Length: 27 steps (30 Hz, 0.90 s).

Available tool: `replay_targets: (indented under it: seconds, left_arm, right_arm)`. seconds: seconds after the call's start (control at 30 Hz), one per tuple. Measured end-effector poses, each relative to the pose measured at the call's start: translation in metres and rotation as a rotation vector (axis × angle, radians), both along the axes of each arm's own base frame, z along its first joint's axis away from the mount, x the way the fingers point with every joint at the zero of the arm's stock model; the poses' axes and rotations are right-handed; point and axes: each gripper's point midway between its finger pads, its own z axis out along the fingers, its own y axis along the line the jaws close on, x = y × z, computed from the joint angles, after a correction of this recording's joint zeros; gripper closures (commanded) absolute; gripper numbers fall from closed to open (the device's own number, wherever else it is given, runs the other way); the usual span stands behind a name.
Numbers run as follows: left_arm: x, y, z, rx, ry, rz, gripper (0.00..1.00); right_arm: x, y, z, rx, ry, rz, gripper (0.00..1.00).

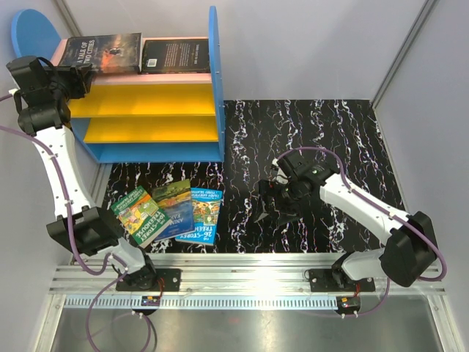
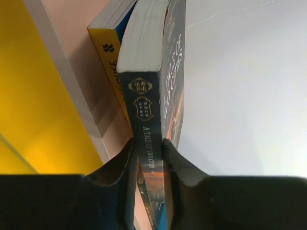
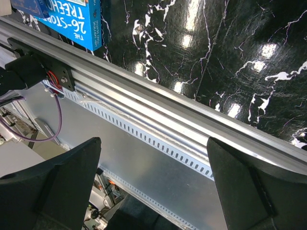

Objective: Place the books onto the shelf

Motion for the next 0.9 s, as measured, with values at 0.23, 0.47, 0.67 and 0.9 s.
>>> replay_targets:
  seconds: [0.23,0.47,0.67,0.9]
  left_arm:
    - [0.005,0.002,0.005,-0.015,-0.018,0.013,0.96]
    - [0.025,-0.002,0.014,-0.009,-0.022,0.023,1.0]
    - [0.03,-0.015,0.008,-0.013,0.011,0.071,1.0]
    - [0.02,-0.016,0.011,0.01,0.019,0.139,0.95]
  right_arm:
    - [0.001,0.0,-0.002,-0.005,0.004,0.003,0.0]
    - [0.001,-0.001,-0.002,-0.006,0.0,0.007,0.0]
    - [0.001,-0.001,-0.002,-0.006,0.0,0.006,0.0]
    - [0.001,-0.001,0.0,-0.002,-0.007,0.006,0.0]
